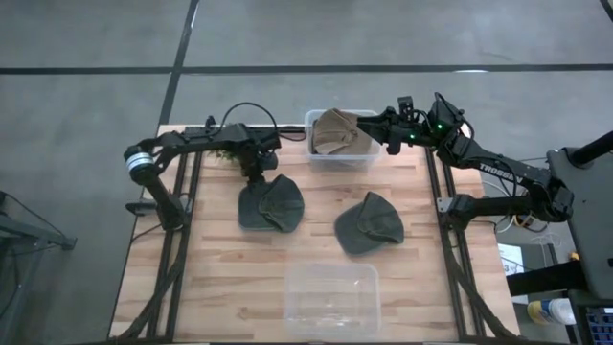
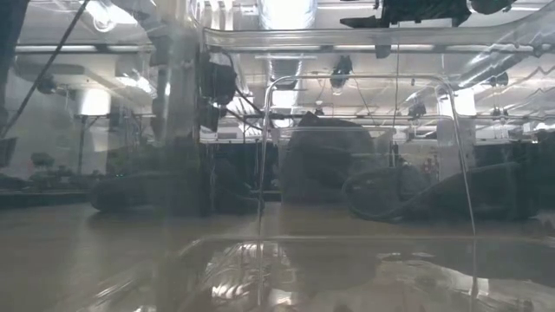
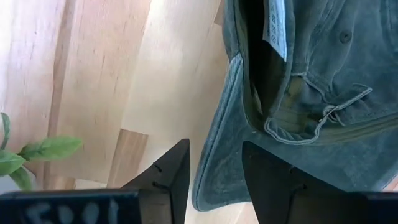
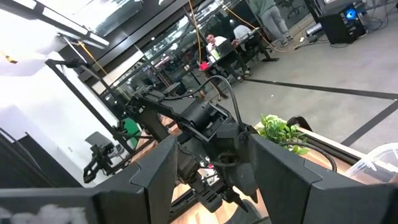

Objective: Pick & Place hat
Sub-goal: Put the left black cap into the bottom transparent bin

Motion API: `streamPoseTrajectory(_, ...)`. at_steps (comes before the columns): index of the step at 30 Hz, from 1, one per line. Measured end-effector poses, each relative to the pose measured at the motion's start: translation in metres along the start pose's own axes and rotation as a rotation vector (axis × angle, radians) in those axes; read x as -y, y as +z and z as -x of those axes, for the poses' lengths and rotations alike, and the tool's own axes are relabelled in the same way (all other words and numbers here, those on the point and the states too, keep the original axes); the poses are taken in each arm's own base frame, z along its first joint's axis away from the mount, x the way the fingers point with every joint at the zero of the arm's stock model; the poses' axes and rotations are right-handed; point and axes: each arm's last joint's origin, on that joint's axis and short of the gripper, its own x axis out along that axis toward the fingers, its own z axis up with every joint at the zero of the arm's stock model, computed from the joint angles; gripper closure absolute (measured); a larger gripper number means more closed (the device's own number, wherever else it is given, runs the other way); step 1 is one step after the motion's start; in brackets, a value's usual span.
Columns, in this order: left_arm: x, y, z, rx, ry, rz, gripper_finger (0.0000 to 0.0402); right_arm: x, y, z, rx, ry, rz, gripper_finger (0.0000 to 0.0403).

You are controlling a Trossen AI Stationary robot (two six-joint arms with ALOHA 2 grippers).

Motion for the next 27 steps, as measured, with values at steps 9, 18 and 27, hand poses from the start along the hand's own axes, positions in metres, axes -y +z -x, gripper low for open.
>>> streamPoseTrajectory(9,-0.001,0.003,-0.003,0.017,-0.002,-0.007,0.0264,0.0,0.0,0.0,0.0,0.0,0.001,0.0211)
streamPoseTrajectory(18,0.002,0.003,-0.006,0.019,-0.1,0.004,0.0264,0.0,0.0,0.0,0.0,0.0,0.002,0.0211)
streamPoseTrajectory(27,0.01,-0.005,-0.009,-0.029,-0.293,0.04,0.0264,0.0,0.0,0.0,0.0,0.0,0.002,0.0211)
